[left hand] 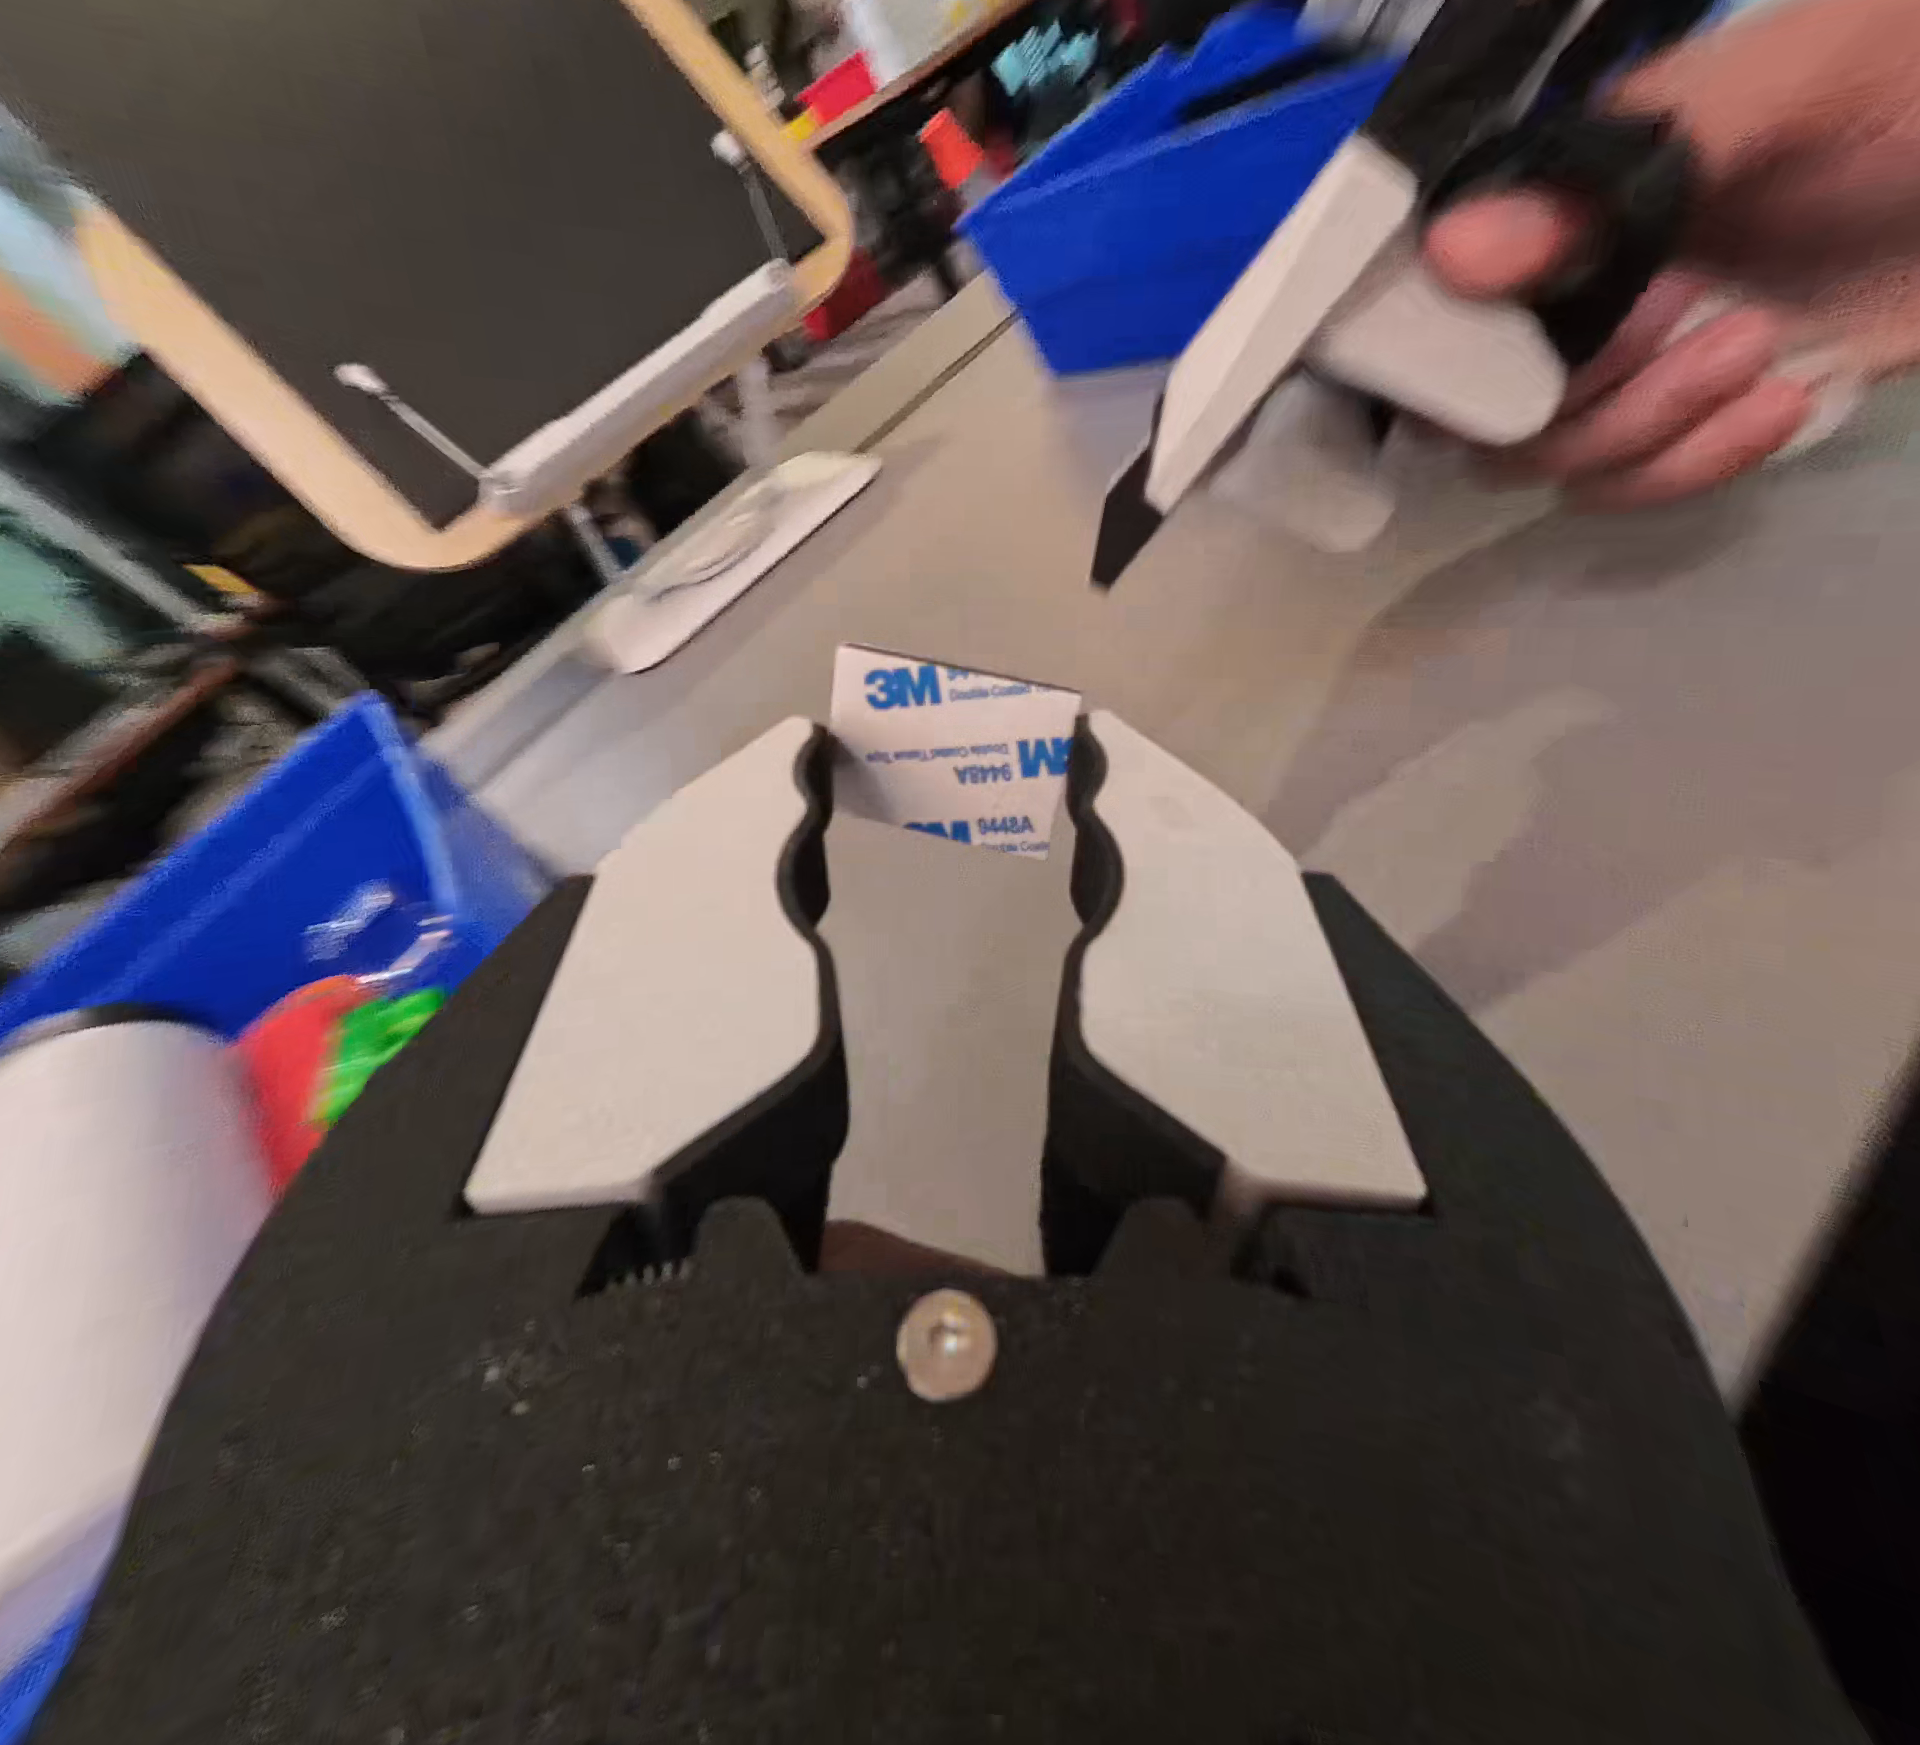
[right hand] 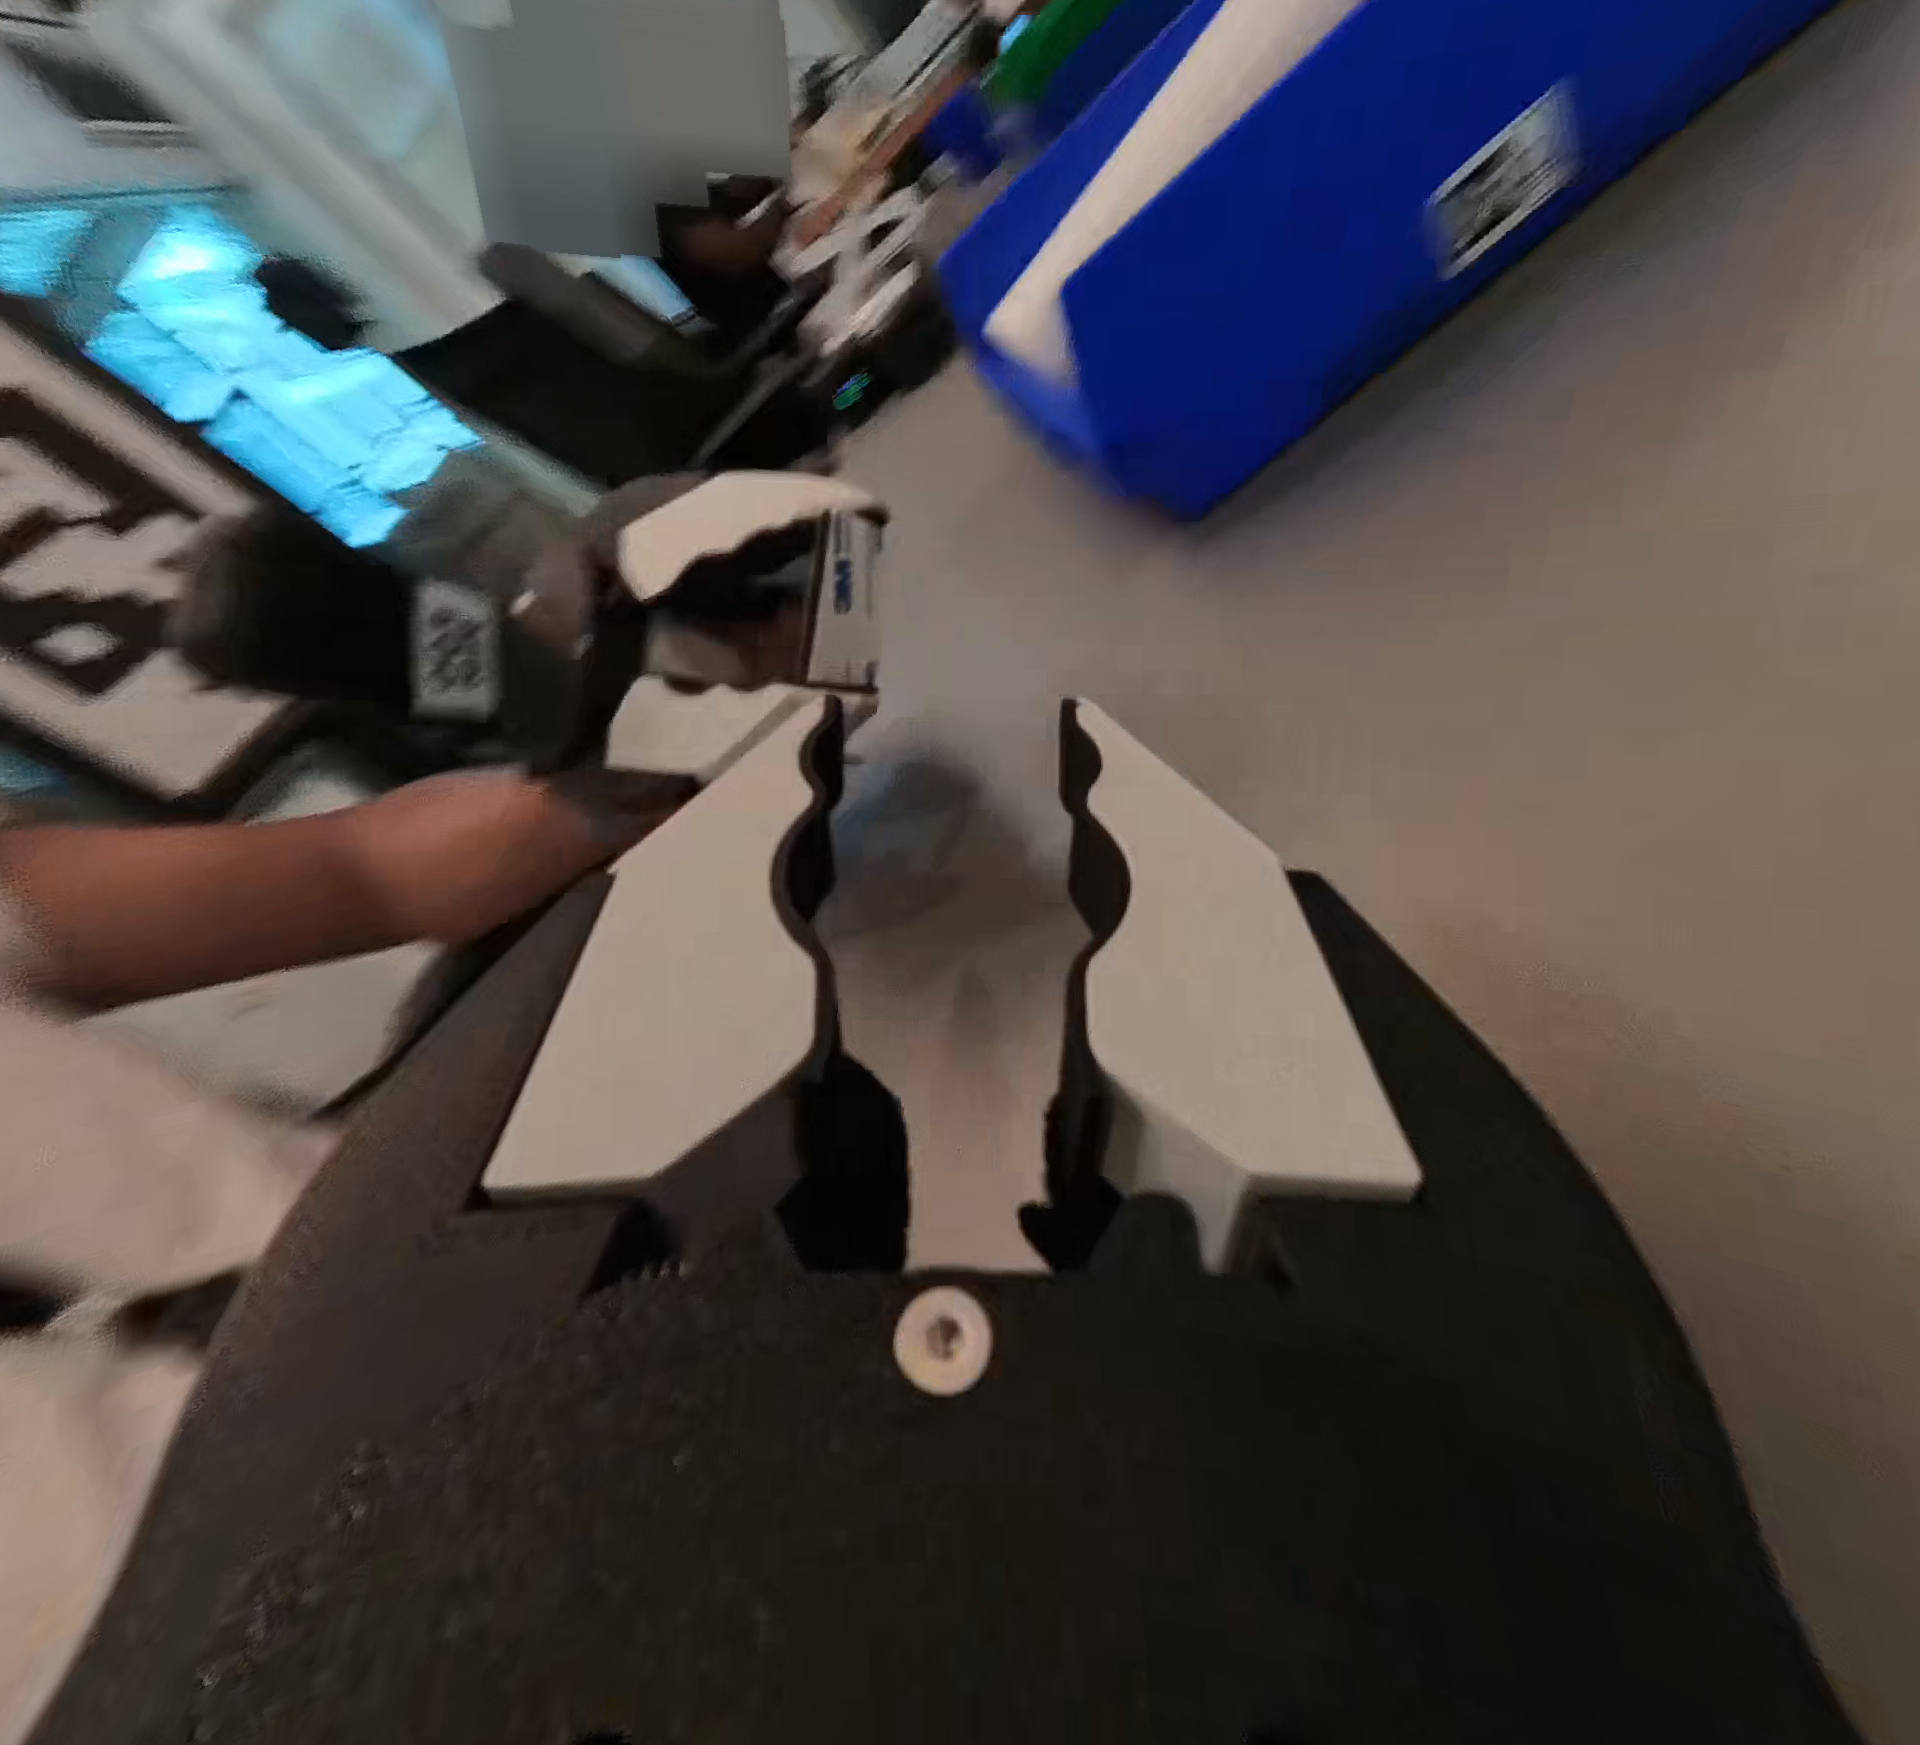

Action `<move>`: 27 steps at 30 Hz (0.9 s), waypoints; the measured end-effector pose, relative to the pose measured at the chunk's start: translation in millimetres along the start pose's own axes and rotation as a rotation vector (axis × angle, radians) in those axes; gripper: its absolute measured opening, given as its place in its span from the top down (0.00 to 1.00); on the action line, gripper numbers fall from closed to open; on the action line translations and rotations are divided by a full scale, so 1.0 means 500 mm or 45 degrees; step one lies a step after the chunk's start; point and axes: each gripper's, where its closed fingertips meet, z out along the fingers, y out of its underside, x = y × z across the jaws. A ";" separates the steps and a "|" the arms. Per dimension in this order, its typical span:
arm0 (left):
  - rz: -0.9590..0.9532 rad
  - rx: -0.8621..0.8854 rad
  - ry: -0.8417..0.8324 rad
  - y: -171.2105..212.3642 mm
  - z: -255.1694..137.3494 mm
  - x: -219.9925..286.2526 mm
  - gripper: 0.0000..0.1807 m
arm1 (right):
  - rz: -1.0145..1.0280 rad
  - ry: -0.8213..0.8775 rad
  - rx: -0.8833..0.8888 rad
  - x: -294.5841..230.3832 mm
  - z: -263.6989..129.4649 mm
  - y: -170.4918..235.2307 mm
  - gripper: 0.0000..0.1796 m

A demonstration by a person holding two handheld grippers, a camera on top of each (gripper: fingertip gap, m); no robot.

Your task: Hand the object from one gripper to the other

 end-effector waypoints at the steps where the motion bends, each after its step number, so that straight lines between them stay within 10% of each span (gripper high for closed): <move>1: 0.097 -0.041 -0.058 0.010 0.005 -0.008 0.76 | -0.058 0.082 0.078 0.004 0.002 -0.015 0.77; 15: 0.386 -0.027 -0.104 -0.005 0.029 0.033 0.76 | -0.207 0.218 -0.125 -0.029 0.069 0.044 0.98; 27: -1.343 0.206 0.702 -0.037 -0.028 -0.004 0.82 | -0.106 0.019 0.126 0.023 -0.020 -0.048 0.98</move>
